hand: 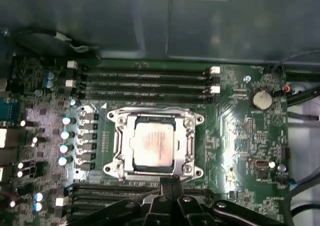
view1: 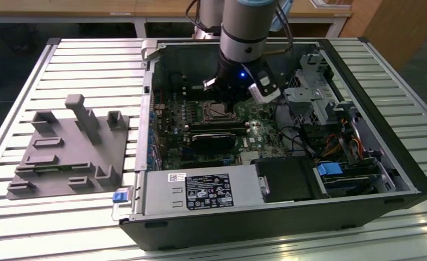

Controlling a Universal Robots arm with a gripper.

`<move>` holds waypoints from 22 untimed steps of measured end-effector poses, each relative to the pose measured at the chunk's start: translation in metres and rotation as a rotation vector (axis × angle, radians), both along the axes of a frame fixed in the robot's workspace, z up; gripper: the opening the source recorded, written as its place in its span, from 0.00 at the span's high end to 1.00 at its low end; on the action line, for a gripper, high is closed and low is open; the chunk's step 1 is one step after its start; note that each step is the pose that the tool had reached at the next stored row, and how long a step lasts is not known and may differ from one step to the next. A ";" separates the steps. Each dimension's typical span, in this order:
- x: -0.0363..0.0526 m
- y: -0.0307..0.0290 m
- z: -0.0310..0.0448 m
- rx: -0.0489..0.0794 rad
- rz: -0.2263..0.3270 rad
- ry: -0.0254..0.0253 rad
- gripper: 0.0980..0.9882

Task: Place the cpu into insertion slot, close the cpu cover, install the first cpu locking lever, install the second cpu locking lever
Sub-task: 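Install the second cpu locking lever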

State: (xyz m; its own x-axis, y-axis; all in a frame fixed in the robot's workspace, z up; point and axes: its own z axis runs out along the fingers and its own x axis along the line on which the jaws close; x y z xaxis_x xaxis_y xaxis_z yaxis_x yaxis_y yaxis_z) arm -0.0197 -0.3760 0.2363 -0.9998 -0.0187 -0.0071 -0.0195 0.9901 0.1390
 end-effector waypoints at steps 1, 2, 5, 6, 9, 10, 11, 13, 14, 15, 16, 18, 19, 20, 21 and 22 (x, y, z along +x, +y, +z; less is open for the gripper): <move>-0.0038 -0.0001 -0.0002 0.000 0.000 0.0000 0.99; -0.0074 -0.0003 -0.0003 0.000 0.000 0.0000 0.99; -0.0153 -0.0025 -0.0009 0.001 0.000 -0.0001 0.99; -0.0161 -0.0032 -0.0012 0.001 -0.001 -0.0001 0.99; -0.0188 -0.0044 -0.0026 0.001 -0.006 0.0000 0.99; -0.0209 -0.0044 -0.0037 0.002 -0.006 -0.0001 0.99; -0.0234 -0.0045 -0.0050 0.002 -0.006 -0.0001 0.99; -0.0284 -0.0045 -0.0085 0.002 -0.006 0.0000 0.99; -0.0303 -0.0045 -0.0103 0.002 -0.006 -0.0001 0.99; -0.0318 -0.0045 -0.0121 0.002 -0.006 -0.0001 0.99; -0.0332 -0.0045 -0.0139 0.002 -0.006 -0.0001 0.99; -0.0350 -0.0045 -0.0174 0.002 -0.006 0.0000 0.99; -0.0354 -0.0045 -0.0191 0.002 -0.006 0.0000 0.99; -0.0355 -0.0046 -0.0205 0.004 -0.006 0.0001 0.99; -0.0356 -0.0052 -0.0212 0.006 -0.006 0.0001 0.99; -0.0357 -0.0062 -0.0218 0.012 -0.006 0.0001 0.99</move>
State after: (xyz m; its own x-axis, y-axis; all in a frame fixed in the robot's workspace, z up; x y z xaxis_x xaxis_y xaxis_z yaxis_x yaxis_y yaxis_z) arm -0.0554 -0.3822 0.2145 -0.9999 -0.0126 -0.0072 -0.0135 0.9885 0.1508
